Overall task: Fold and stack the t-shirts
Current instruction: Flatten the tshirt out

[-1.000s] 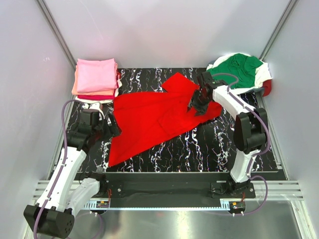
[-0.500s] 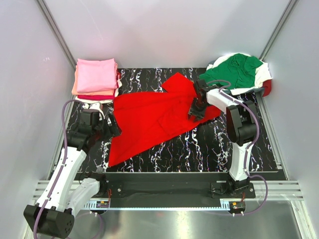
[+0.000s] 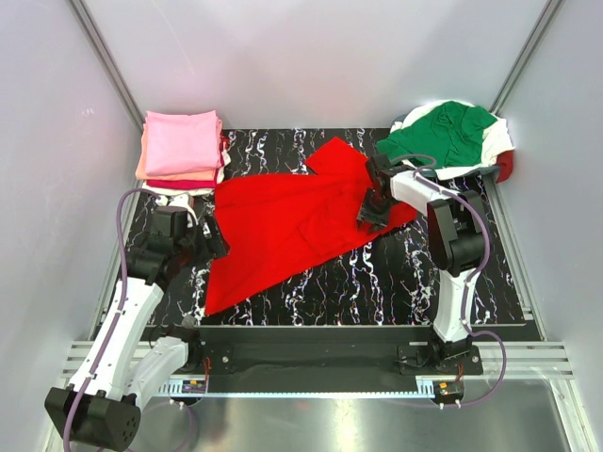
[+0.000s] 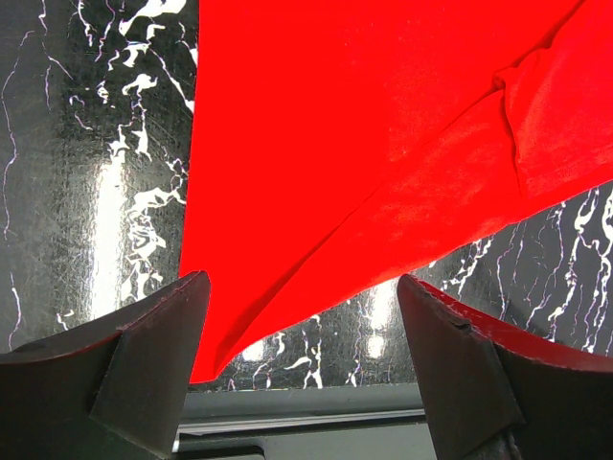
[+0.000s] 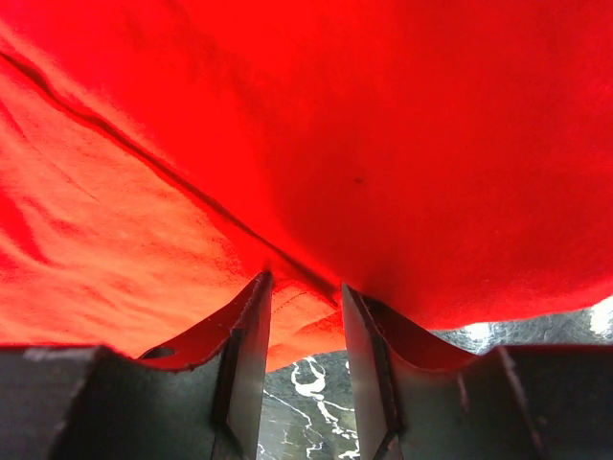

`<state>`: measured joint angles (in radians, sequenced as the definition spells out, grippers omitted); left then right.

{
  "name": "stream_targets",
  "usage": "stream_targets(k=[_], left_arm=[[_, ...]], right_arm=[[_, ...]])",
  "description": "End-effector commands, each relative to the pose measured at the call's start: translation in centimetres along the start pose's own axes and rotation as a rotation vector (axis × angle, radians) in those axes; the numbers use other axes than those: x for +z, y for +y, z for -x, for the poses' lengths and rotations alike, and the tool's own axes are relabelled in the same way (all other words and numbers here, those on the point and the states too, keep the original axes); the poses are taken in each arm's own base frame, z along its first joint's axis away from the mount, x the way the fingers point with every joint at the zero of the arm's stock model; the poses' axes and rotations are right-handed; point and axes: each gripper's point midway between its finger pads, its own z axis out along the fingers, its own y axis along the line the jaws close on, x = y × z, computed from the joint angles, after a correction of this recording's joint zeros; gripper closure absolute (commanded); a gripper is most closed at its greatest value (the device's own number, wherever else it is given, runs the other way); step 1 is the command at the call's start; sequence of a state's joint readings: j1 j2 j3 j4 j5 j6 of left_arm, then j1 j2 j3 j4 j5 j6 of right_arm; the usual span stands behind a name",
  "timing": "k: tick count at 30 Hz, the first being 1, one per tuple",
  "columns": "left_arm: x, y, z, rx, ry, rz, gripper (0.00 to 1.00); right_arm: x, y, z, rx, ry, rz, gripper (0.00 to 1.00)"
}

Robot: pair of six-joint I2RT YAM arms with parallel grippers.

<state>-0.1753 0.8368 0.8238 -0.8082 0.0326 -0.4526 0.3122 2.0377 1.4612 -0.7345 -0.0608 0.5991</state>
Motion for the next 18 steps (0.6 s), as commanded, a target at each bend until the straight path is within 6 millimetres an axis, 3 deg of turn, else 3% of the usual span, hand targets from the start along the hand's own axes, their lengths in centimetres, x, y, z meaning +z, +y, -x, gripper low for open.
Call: stream_targets(k=[1, 9, 12, 18], left_arm=[[0.0, -0.4, 1.1, 0.005, -0.047, -0.020, 0.14], [0.1, -0.2, 1.2, -0.001, -0.050, -0.018, 0.14], [0.2, -0.1, 1.1, -0.003, -0.046, -0.015, 0.14], [0.2, -0.1, 1.2, -0.006, -0.049, -0.013, 0.15]], right_arm=[[-1.0, 0.4, 0.1, -0.017, -0.043, 0.018, 0.57], [-1.0, 0.4, -0.9, -0.008, -0.045, 0.024, 0.60], [-1.8, 0.4, -0.8, -0.008, -0.058, 0.028, 0.66], [-3.1, 0.9, -0.7, -0.011, -0.075, 0.060, 0.88]])
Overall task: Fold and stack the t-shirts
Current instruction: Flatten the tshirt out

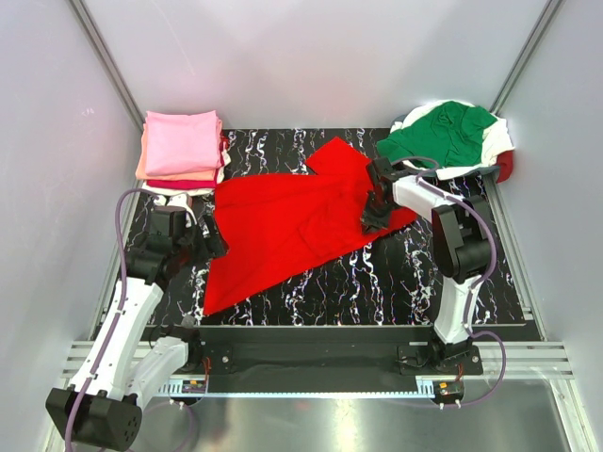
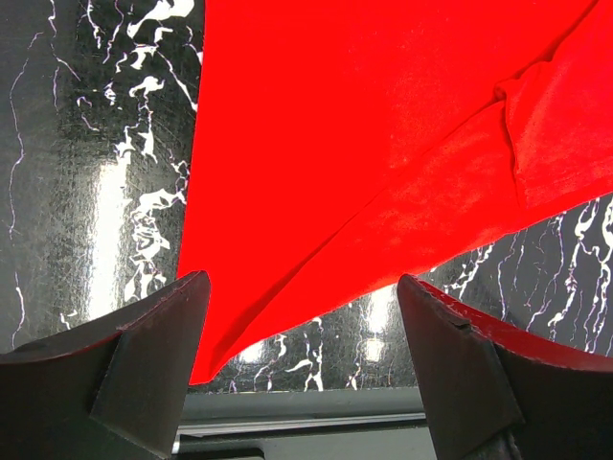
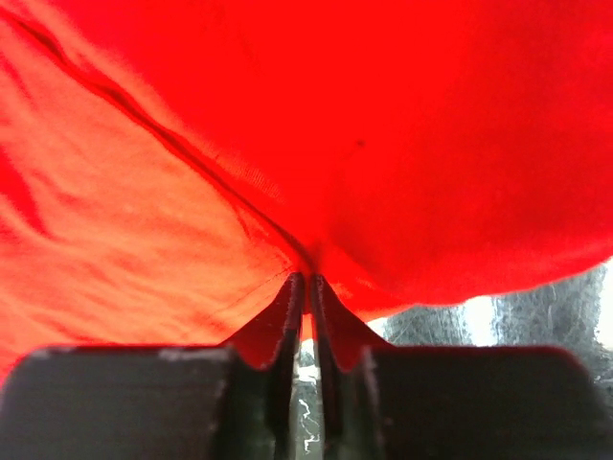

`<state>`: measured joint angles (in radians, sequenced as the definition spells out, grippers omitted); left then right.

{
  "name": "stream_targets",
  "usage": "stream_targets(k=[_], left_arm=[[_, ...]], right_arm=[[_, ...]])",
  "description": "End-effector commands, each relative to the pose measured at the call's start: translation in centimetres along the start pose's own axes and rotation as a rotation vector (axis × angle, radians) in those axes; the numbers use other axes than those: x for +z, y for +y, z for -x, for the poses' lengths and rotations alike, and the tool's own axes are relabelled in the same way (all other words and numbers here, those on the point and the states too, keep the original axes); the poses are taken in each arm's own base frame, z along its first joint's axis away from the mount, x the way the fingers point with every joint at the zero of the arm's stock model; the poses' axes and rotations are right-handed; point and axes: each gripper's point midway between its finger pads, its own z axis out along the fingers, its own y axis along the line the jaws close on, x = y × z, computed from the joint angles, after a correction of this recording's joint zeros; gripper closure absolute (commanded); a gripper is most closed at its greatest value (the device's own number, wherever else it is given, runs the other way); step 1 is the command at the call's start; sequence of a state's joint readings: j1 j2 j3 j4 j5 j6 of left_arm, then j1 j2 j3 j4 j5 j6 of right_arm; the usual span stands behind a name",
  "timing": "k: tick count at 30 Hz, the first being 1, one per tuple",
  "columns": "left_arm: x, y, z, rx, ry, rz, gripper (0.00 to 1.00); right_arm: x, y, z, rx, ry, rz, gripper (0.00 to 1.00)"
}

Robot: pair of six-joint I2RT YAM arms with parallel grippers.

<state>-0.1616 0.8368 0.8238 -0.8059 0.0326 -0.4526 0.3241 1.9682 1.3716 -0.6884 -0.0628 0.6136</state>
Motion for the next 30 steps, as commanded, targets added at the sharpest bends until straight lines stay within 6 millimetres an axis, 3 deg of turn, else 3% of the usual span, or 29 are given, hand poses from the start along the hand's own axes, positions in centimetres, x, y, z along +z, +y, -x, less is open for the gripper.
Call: stream_targets(k=[1, 2, 5, 8, 10, 12, 14, 15, 16, 18, 21, 24, 27, 30], left_arm=[[0.2, -0.3, 1.0, 0.002, -0.044, -0.021, 0.15], [0.2, -0.3, 0.9, 0.002, -0.041, -0.020, 0.15], [0.2, -0.2, 1.0, -0.001, -0.045, -0.016, 0.15], [0.3, -0.2, 1.1, -0.003, -0.045, -0.016, 0.15], [0.3, -0.1, 1.0, -0.004, -0.041, -0.017, 0.15], [0.4, -0.2, 1.0, -0.003, -0.039, -0.020, 0.15], [0.4, -0.2, 1.0, -0.002, -0.039, -0.026, 0.15], [0.3, -0.3, 1.0, 0.000, -0.039, -0.031, 0.15], [0.3, -0.4, 1.1, -0.001, -0.040, -0.034, 0.15], [0.3, -0.4, 1.1, 0.001, -0.041, -0.037, 0.15], [0.1, -0.4, 1.1, -0.001, -0.049, -0.040, 0.15], [0.0, -0.5, 1.2, 0.002, -0.053, -0.047, 0.15], [0.2, -0.6, 1.1, 0.005, -0.043, -0.051, 0.15], [0.2, -0.6, 1.0, 0.003, -0.035, -0.052, 0.15]], right_arm=[[-2.4, 1.3, 0.4, -0.014, -0.050, 0.048, 0.92], [-2.4, 1.4, 0.4, -0.016, -0.051, 0.054, 1.00], [-2.6, 1.6, 0.1, -0.015, -0.043, 0.066, 1.00], [-5.0, 1.9, 0.4, -0.017, -0.081, 0.095, 1.00], [-8.3, 1.5, 0.4, -0.012, -0.140, 0.108, 1.00], [-11.8, 0.6, -0.6, 0.004, -0.184, 0.121, 1.00], [-14.0, -0.3, -2.1, 0.021, -0.192, 0.132, 1.00], [-14.3, -1.7, -4.0, 0.032, -0.154, 0.106, 1.00], [-16.6, -2.1, -4.9, 0.060, -0.188, 0.148, 1.00], [-18.0, -4.2, -8.2, 0.090, -0.172, 0.160, 1.00], [-17.9, -7.4, -13.0, 0.167, -0.092, 0.126, 1.00], [-19.6, -9.9, -17.3, 0.272, -0.100, 0.185, 1.00], [-20.0, -11.6, -20.8, 0.338, -0.052, 0.196, 1.00], [-21.4, -12.0, -23.6, 0.393, -0.020, 0.292, 1.00]])
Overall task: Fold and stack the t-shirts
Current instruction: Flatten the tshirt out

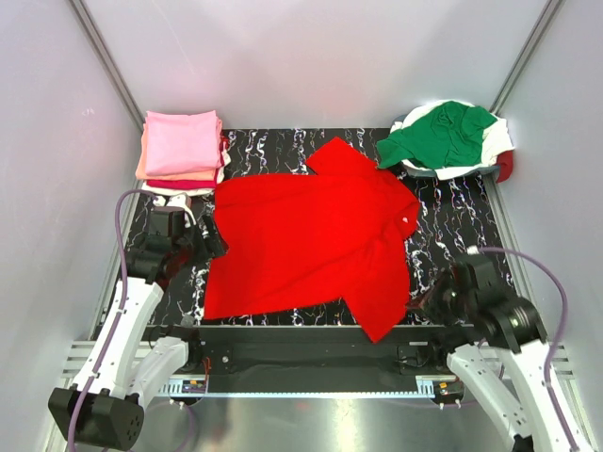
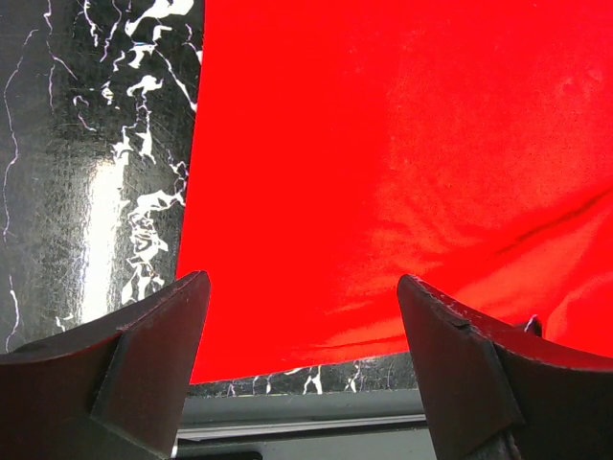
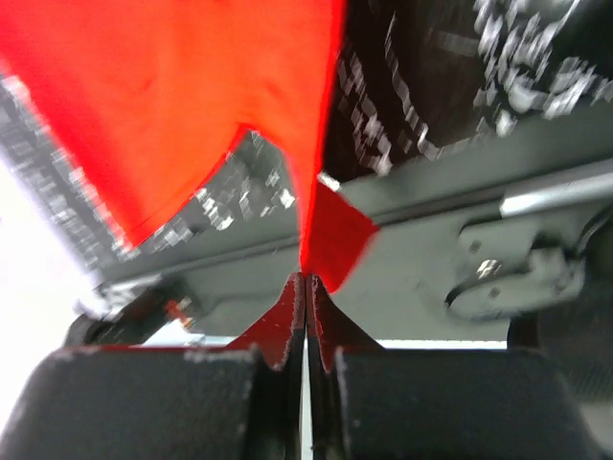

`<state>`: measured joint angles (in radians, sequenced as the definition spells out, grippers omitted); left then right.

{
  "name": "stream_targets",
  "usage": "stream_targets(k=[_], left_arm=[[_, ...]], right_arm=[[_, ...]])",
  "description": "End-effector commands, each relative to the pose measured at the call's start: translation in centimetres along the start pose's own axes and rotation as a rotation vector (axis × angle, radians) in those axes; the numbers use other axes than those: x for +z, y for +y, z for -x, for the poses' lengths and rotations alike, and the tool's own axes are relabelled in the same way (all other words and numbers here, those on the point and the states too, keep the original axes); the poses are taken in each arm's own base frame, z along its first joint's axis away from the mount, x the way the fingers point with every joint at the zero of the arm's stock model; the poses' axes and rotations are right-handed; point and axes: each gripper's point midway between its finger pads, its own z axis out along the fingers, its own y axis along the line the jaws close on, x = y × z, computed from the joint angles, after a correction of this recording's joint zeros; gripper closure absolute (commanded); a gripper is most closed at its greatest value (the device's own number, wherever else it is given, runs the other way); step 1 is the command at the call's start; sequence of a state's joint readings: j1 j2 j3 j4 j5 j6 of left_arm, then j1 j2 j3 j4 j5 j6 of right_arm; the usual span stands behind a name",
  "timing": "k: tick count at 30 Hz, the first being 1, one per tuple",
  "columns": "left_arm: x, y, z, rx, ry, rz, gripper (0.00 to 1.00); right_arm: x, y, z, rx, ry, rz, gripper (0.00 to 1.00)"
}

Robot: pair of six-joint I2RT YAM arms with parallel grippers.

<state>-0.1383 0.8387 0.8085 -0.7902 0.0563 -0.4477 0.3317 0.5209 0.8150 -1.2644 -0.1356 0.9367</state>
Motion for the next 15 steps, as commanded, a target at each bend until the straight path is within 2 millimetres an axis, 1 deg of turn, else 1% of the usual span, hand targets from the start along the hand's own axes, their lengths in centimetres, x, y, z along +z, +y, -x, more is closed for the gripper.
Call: stream_targets(k=[1, 2, 3, 4, 5, 6, 8, 9, 10, 12, 15], left_arm=[[0.0, -0.9, 1.1, 0.017, -0.037, -0.046, 0.15], [0.0, -0.9, 1.1, 0.017, -0.037, -0.046, 0.15], [0.0, -0.9, 1.0, 0.018, -0.032, -0.047, 0.15], [0.0, -0.9, 1.0, 0.018, -0.033, -0.045, 0.15], [0.0, -0.8, 1.0, 0.017, -0.034, -0.043, 0.15], [0.0, -0.8, 1.0, 0.015, -0.033, -0.041, 0.15], [0.1, -0.8, 1.1, 0.016, -0.033, -0.041, 0.15], [0.1, -0.8, 1.0, 0.016, -0.030, -0.040, 0.15], [0.2, -0.8, 1.0, 0.015, -0.027, -0.040, 0.15], [0.2, -0.8, 0.9, 0.014, -0.023, -0.037, 0.15], [0.1, -1.0, 0.5, 0.009, 0.005, -0.050, 0.15]], right_arm=[[-2.3, -1.8, -4.3, 0.143, 0.144, 0.001, 1.00], [-2.7, -1.9, -4.7, 0.150, 0.152, 0.011, 1.00], [-3.7, -2.3, -5.5, 0.170, 0.167, 0.015, 1.00], [-4.1, -2.0, -5.6, 0.172, 0.164, 0.040, 1.00], [-4.7, -2.4, -6.1, 0.179, 0.180, 0.034, 1.00], [-5.6, -2.1, -6.3, 0.181, 0.181, 0.056, 1.00], [-6.9, -2.2, -6.8, 0.180, 0.183, 0.078, 1.00], [-7.2, -2.1, -7.0, 0.165, 0.181, 0.104, 1.00], [-7.3, -2.1, -7.2, 0.170, 0.192, 0.118, 1.00], [-6.9, -2.4, -7.9, 0.194, 0.217, 0.128, 1.00], [-5.7, -3.2, -8.1, 0.208, 0.219, 0.108, 1.00]])
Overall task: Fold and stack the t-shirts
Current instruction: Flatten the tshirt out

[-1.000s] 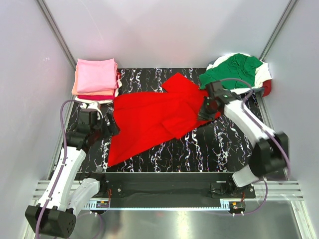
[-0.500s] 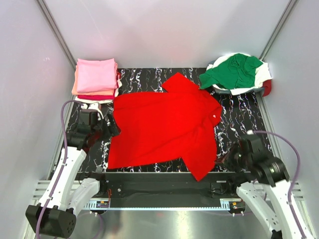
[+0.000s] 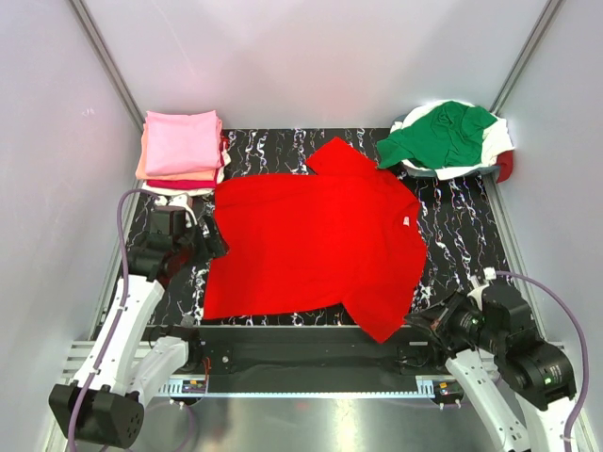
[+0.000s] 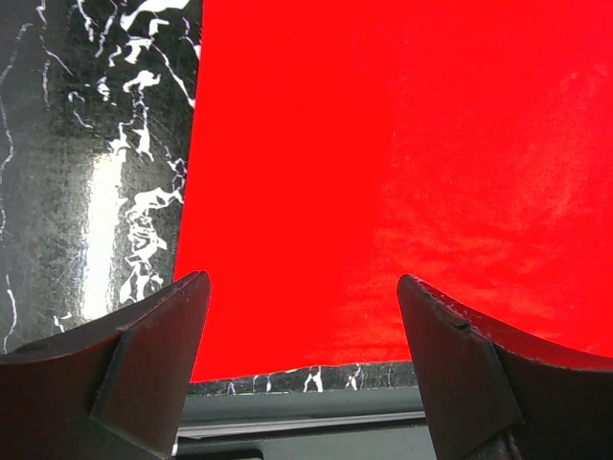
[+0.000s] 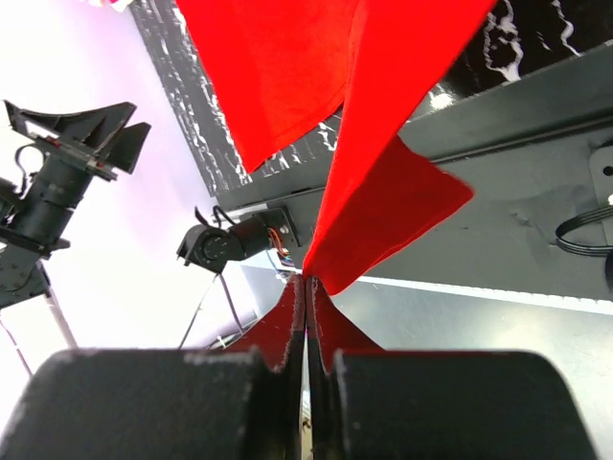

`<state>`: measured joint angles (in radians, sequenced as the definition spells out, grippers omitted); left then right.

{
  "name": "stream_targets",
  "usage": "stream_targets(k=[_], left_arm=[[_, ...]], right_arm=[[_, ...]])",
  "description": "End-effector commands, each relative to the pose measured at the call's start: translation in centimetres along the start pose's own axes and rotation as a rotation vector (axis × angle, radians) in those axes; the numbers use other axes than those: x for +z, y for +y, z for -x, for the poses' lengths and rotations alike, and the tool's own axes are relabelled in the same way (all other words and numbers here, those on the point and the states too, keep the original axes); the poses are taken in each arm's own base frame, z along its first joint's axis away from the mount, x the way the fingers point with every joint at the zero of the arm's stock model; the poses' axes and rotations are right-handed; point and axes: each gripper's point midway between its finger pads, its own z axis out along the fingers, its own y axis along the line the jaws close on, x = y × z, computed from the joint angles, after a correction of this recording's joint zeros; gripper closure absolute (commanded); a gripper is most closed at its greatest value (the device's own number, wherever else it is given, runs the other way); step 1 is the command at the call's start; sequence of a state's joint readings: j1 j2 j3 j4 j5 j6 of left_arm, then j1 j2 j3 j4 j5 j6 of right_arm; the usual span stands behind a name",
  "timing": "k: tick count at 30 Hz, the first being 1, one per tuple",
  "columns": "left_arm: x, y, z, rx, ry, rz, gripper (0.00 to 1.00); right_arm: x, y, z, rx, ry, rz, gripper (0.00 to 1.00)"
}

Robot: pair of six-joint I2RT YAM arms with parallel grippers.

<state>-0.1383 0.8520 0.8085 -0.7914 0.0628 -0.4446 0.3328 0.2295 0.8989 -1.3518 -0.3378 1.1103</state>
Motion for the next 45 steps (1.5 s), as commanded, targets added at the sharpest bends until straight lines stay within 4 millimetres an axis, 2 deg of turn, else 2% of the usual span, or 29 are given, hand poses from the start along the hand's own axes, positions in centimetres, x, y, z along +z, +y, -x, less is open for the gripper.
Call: stream_targets(k=[1, 3, 7, 9, 10, 11, 12, 14, 15, 16, 20, 24, 28, 29, 32, 38, 42, 45], left_arm=[[-0.3, -0.7, 0.1, -0.001, 0.018, -0.028, 0.16], [-0.5, -0.4, -0.9, -0.057, 0.062, -0.002, 0.16], [-1.0, 0.0, -5.2, -0.155, 0.195, 0.022, 0.20], [-1.7, -0.2, -6.6, -0.131, 0.215, 0.061, 0.28], [-2.3, 1.6, -7.1, -0.102, 0.195, 0.172, 0.29], [-2.7, 1.4, -7.9, -0.096, 0.201, 0.196, 0.29], [-2.7, 2.2, -8.9, -0.094, 0.212, 0.228, 0.27], [-2.3, 2.5, -11.0, -0.140, 0.262, 0.237, 0.25], [-2.2, 2.1, -12.0, -0.169, 0.288, 0.198, 0.25], [-1.2, 2.6, -13.9, -0.199, 0.321, 0.207, 0.25], [-0.6, 2.1, -15.5, -0.204, 0.327, 0.211, 0.29], [-0.2, 2.3, -16.2, -0.150, 0.358, 0.340, 0.25], [1.2, 2.5, -16.9, -0.221, 0.345, 0.374, 0.18], [1.5, 3.3, -17.5, -0.232, 0.345, 0.396, 0.18], [2.4, 3.7, -17.4, -0.262, 0.321, 0.419, 0.17], [3.4, 5.4, -16.0, -0.292, 0.226, 0.490, 0.19], [3.7, 6.3, -13.7, -0.287, 0.124, 0.503, 0.23], [4.0, 6.4, -13.6, -0.276, 0.134, 0.515, 0.24]], right_arm=[[-0.7, -5.9, -3.4, 0.134, 0.132, -0.238, 1.00], [-0.1, -6.4, -3.1, 0.130, 0.121, -0.248, 1.00], [1.1, -8.0, -2.5, 0.105, 0.102, -0.302, 1.00], [1.8, -9.0, -2.0, 0.086, 0.084, -0.345, 1.00], [2.0, -9.2, -1.8, 0.076, 0.082, -0.357, 1.00], [2.3, -9.5, -1.5, 0.064, 0.076, -0.368, 1.00], [2.6, -9.7, -1.1, 0.049, 0.065, -0.394, 1.00], [3.2, -9.8, -0.7, 0.033, 0.067, -0.409, 1.00], [3.5, -9.8, -0.5, 0.031, 0.069, -0.409, 1.00], [3.9, -9.8, -0.5, 0.029, 0.072, -0.405, 1.00], [5.3, -9.9, -0.3, 0.016, 0.091, -0.393, 1.00], [6.4, -9.2, -0.1, 0.000, 0.113, -0.370, 1.00], [7.1, -7.7, 0.8, -0.035, 0.104, -0.332, 1.00], [7.1, -7.3, 1.0, -0.046, 0.108, -0.332, 1.00], [7.2, -6.4, 1.3, -0.071, 0.112, -0.318, 1.00], [7.3, -6.1, 1.5, -0.098, 0.113, -0.308, 1.00], [7.3, -6.2, 1.5, -0.101, 0.110, -0.302, 1.00], [7.5, -6.5, 1.5, -0.100, 0.111, -0.308, 1.00]])
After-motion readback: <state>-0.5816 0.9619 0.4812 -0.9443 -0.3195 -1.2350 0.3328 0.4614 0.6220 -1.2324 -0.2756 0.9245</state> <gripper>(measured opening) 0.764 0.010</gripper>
